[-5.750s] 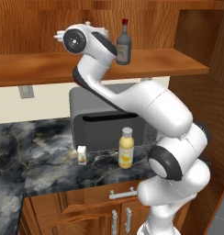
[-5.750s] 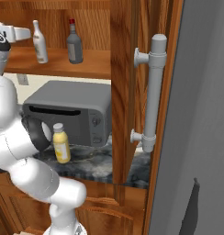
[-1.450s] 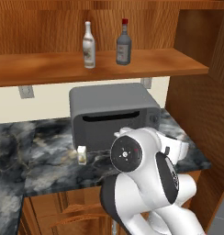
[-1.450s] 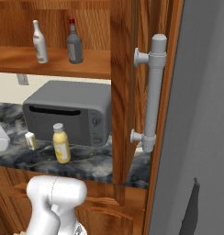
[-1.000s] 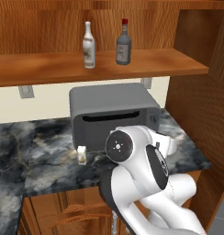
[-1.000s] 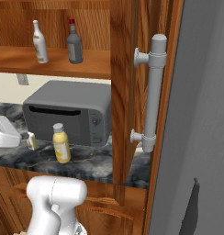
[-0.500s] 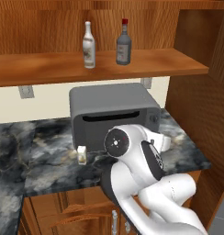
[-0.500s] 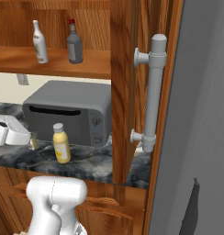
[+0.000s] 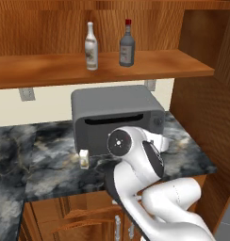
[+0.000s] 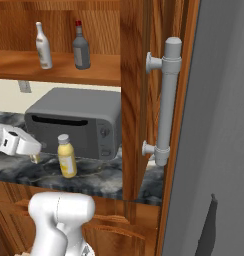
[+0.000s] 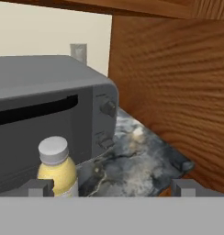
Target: Sort all alcoholic drinks to one cabinet, and non-alcoholic drinks to the other.
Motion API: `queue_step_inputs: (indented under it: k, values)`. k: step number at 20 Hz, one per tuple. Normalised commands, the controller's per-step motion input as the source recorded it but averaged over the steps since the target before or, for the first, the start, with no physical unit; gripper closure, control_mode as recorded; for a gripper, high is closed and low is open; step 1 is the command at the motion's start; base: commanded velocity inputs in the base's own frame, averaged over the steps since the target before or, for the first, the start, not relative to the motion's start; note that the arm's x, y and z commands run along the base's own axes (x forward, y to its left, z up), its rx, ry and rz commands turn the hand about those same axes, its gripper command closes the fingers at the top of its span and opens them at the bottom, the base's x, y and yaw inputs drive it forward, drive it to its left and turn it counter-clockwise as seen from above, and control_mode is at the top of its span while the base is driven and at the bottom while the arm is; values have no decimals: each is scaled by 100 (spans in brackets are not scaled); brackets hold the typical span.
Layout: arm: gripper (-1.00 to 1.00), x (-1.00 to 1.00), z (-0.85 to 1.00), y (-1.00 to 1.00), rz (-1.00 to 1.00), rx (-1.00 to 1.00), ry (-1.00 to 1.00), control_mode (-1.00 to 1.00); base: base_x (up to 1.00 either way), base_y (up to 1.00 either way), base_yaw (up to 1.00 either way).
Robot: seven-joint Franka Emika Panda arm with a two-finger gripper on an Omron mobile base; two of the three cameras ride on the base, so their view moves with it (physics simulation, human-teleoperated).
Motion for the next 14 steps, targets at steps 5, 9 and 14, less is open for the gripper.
queue_step_inputs:
  k: [5, 9, 14]
  values:
    - [-100, 16, -23, 15, 7, 0, 1, -100, 0, 0, 0]
    - [-100, 14, -5, 2, 3, 0, 0, -100, 0, 0, 0]
    - [-100, 41, -3, 8, 0, 0, 0, -100, 0, 0, 0]
